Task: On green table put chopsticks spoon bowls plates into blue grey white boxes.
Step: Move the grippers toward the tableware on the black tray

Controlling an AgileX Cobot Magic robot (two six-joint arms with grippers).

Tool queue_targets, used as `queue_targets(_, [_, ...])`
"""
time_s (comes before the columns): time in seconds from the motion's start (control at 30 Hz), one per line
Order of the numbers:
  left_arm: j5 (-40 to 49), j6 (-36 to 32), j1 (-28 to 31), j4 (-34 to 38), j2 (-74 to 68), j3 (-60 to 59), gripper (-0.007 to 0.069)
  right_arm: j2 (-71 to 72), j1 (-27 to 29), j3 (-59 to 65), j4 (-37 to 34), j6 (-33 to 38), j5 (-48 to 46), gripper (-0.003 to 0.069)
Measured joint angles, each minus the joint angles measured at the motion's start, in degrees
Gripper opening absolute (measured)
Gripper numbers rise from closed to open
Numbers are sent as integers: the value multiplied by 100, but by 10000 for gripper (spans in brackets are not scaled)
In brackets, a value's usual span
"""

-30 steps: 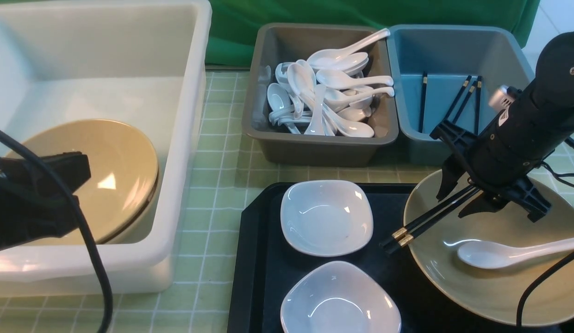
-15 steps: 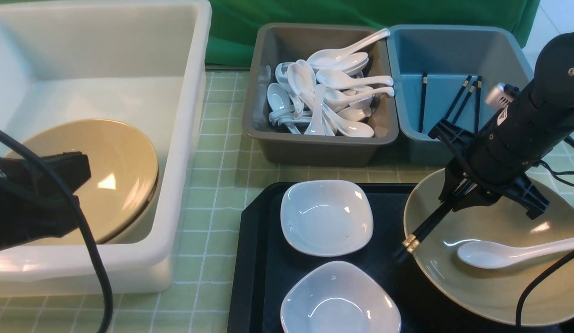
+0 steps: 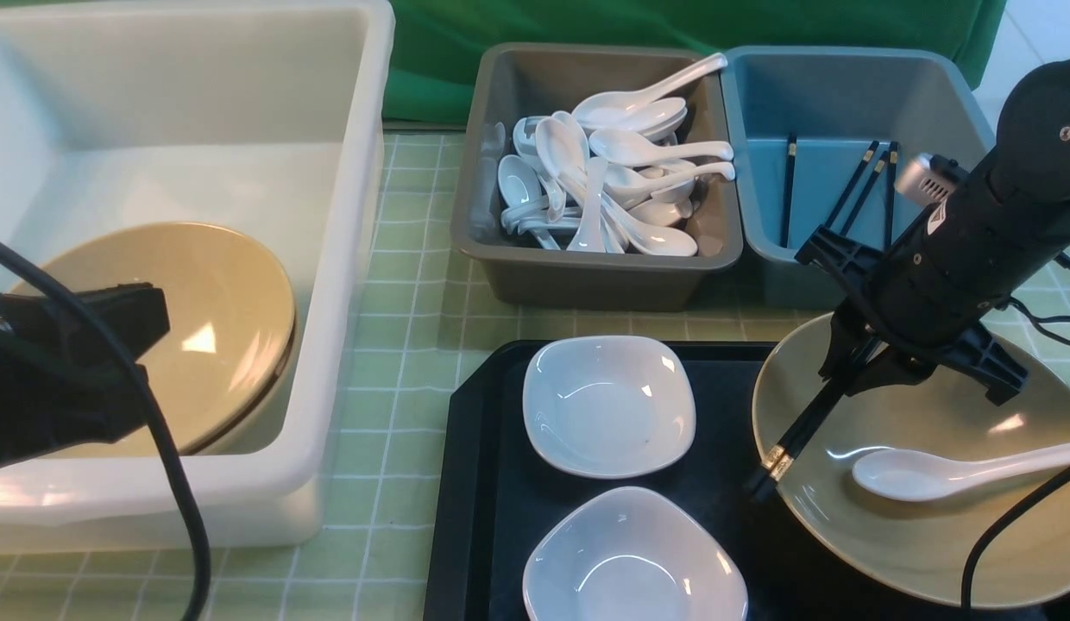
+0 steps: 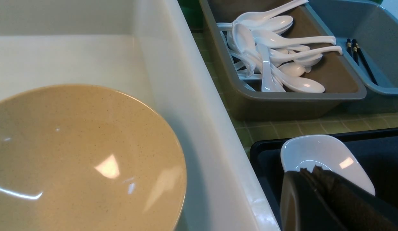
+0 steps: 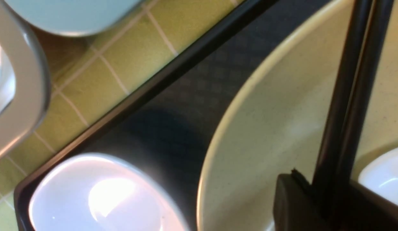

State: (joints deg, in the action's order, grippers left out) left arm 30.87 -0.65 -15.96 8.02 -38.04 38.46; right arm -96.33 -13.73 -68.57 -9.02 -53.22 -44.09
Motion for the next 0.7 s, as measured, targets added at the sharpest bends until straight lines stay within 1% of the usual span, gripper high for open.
queue_targets(0.27, [0,0,0,0,0,0,-2,0,0,-11,0,382,-18,150])
queue_targets(0.6, [0,0,0,0,0,0,-2,0,0,-11,-11,612,5,146])
queue_targets(0.67, [0,0,0,0,0,0,-2,0,0,-11,-27,1041,93,125])
queue_targets(0.7, [0,0,0,0,0,0,-2,0,0,-11,-34,1178,146,98])
